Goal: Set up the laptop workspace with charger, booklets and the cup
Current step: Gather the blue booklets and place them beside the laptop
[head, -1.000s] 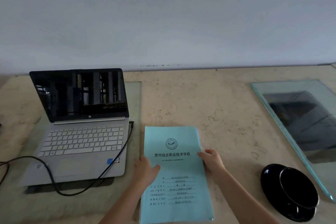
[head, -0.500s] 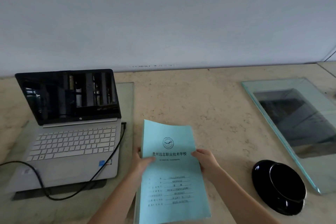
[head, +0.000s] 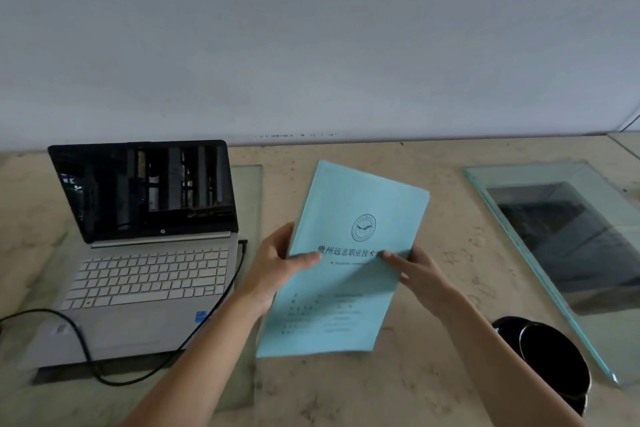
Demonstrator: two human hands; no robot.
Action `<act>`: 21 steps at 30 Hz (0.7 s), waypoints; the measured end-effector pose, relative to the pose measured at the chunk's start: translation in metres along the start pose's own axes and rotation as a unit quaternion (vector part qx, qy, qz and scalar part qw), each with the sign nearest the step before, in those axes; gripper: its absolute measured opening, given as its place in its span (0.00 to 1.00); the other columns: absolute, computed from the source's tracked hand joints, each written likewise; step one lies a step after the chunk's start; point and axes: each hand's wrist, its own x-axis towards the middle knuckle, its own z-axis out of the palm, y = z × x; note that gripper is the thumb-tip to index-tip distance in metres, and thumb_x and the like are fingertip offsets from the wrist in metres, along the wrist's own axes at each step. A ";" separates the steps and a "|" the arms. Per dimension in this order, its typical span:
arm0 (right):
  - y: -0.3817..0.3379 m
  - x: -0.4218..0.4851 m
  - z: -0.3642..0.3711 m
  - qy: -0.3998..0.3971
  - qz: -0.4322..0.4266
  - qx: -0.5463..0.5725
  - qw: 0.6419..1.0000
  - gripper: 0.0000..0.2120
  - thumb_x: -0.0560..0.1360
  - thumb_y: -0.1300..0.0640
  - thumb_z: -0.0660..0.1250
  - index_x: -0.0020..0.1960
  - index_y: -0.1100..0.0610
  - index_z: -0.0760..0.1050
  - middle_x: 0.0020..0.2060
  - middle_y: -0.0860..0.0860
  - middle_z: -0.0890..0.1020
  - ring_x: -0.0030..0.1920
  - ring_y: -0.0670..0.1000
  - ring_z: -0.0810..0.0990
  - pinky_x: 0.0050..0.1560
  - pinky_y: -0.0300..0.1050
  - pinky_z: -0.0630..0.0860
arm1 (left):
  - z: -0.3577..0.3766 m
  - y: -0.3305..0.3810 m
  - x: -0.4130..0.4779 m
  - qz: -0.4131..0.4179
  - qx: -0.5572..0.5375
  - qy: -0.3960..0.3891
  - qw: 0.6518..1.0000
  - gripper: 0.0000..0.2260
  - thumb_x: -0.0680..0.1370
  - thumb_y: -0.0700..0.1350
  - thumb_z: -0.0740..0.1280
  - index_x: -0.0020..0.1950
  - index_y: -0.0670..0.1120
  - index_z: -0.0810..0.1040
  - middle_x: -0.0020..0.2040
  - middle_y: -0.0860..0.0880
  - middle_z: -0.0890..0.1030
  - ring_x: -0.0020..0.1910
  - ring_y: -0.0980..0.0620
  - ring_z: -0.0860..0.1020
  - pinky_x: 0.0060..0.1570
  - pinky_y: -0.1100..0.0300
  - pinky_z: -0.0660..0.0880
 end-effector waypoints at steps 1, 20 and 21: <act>-0.006 0.002 0.002 0.012 -0.039 0.008 0.999 0.19 0.68 0.58 0.72 0.59 0.56 0.76 0.52 0.50 0.85 0.50 0.49 0.84 0.47 0.43 0.80 | -0.001 0.002 0.004 0.017 0.017 0.012 1.000 0.19 0.65 0.32 0.73 0.54 0.44 0.79 0.45 0.50 0.86 0.43 0.53 0.83 0.40 0.60 0.80; -0.024 0.011 0.038 0.040 -0.129 0.001 0.991 0.23 0.67 0.64 0.72 0.60 0.66 0.73 0.51 0.60 0.82 0.48 0.55 0.82 0.45 0.49 0.79 | -0.021 -0.021 0.030 0.030 0.008 0.095 0.995 0.16 0.71 0.34 0.70 0.52 0.53 0.76 0.46 0.54 0.84 0.43 0.57 0.83 0.37 0.65 0.77; -0.024 0.011 0.038 0.037 -0.126 0.003 0.991 0.24 0.68 0.64 0.74 0.61 0.66 0.72 0.52 0.61 0.81 0.49 0.57 0.82 0.46 0.50 0.80 | -0.021 -0.023 0.031 0.031 0.009 0.093 0.995 0.15 0.71 0.36 0.71 0.53 0.51 0.77 0.46 0.53 0.84 0.44 0.56 0.83 0.37 0.65 0.78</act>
